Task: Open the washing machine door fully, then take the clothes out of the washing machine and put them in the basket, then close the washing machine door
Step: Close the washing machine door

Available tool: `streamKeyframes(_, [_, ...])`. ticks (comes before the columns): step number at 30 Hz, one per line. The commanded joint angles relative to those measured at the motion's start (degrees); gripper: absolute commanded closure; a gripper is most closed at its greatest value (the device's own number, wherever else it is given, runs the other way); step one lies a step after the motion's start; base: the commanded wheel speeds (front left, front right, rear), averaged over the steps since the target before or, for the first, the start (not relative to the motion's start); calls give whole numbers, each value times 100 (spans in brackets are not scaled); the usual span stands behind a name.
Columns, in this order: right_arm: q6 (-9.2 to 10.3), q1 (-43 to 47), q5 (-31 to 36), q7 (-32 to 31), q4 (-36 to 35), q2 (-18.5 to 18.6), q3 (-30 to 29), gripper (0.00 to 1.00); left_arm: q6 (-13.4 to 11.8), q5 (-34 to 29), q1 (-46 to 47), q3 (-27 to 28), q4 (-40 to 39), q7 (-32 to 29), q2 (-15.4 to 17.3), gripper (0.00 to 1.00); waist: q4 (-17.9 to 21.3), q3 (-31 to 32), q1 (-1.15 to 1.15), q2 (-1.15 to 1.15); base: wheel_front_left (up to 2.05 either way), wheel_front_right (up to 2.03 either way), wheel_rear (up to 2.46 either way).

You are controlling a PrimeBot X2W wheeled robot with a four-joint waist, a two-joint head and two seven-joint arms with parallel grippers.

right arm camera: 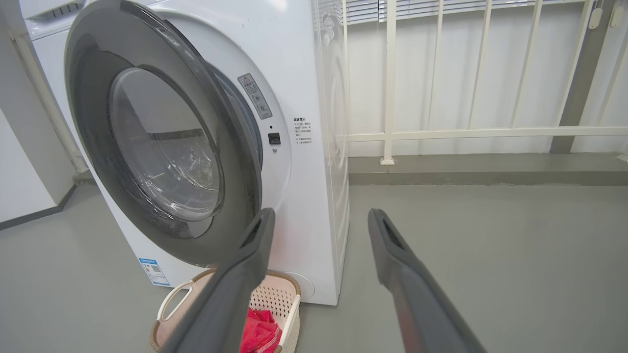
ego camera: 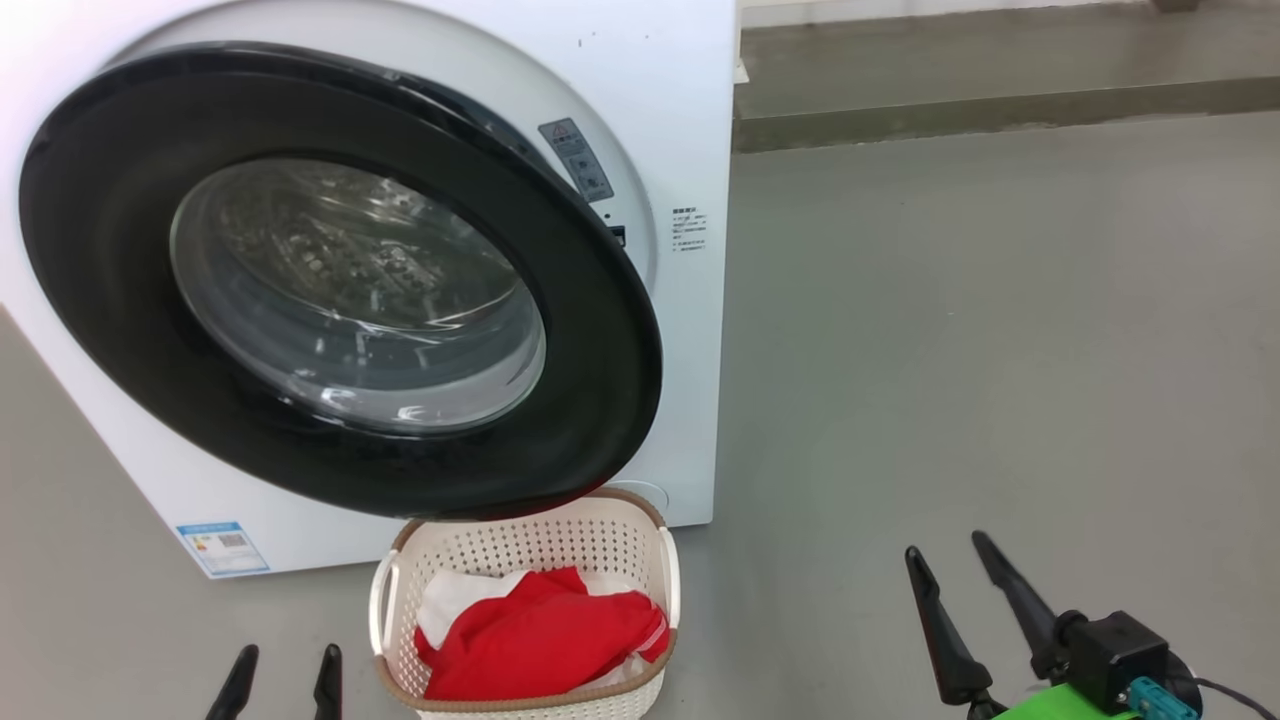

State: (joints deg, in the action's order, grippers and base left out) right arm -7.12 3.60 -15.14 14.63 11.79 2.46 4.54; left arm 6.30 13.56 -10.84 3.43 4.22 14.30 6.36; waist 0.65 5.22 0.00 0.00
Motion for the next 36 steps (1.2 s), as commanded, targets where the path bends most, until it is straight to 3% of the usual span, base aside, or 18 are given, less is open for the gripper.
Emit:
streamKeyframes(1, [-36,-239,-29,37,-38,42,178,100,49,-98,208,194,-106,70,15,0,-46,-31,0,0,0,0,0])
streamKeyframes(14, [-36,-1224,-570,37,1009,42,148,100,82,-138,382,223,-78,70,-37,0,-516,-234,0,0,0,0,0])
streamKeyframes(36, [-36,-4156,-1314,37,3518,42,1684,100,116,-25,888,-266,119,70,86,0,-1850,-852,0,0,0,0,0])
